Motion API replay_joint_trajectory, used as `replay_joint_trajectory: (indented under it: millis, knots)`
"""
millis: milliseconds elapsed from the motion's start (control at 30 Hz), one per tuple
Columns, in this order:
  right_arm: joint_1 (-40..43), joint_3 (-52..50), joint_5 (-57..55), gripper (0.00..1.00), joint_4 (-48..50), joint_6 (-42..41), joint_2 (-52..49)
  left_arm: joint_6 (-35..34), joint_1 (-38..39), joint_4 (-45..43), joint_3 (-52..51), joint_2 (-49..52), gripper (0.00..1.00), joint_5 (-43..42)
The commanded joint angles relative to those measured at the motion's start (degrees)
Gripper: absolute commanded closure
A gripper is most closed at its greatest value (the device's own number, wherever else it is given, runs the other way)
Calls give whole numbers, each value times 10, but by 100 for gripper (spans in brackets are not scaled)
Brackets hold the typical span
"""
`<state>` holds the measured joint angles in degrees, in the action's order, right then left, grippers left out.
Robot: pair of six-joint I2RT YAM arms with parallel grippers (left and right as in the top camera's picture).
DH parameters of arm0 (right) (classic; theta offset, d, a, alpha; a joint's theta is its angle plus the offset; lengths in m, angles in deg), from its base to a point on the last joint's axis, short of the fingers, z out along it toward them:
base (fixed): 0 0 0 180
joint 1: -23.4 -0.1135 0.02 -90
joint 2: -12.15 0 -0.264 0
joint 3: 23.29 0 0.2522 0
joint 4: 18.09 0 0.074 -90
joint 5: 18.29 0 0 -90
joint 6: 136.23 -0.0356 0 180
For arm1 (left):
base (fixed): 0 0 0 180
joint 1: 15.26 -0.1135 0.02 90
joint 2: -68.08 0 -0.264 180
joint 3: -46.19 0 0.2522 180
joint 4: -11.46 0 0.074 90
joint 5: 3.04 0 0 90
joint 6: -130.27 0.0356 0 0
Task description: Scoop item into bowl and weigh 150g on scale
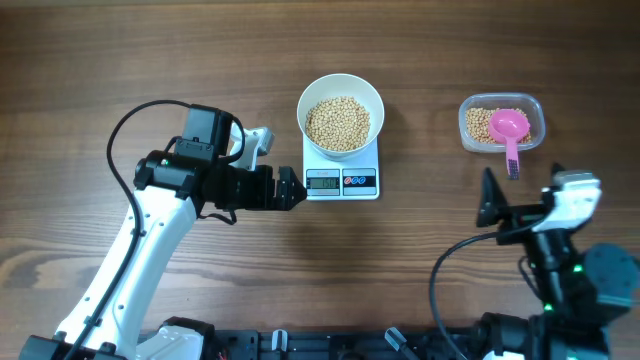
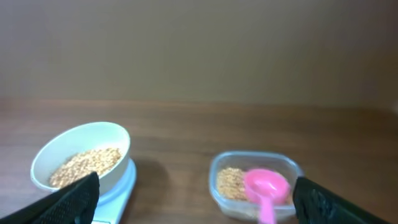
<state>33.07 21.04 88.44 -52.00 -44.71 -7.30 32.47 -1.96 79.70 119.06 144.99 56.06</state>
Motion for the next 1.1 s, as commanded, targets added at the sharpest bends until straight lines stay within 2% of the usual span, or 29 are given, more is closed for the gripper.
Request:
replay_joint_trajectory:
  millis: [0, 300, 600, 800, 967, 1067]
  knots:
    - [-39, -80, 21, 0, 67, -2, 36, -1, 0, 0, 0, 0, 0, 4]
    - [-57, -197, -52, 0, 144, -49, 113, -1, 0, 0, 0, 0, 0, 4]
    - [-57, -262, -82, 0, 197, -50, 189, -1, 0, 0, 0, 0, 0, 4]
    - [-58, -304, -101, 0, 244, -77, 193, -1, 0, 0, 0, 0, 0, 4]
    - [-60, -303, -128, 0, 230, -68, 193, -1, 0, 0, 0, 0, 0, 4]
    - [-60, -303, -129, 0, 202, -28, 193, -1, 0, 0, 0, 0, 0, 4]
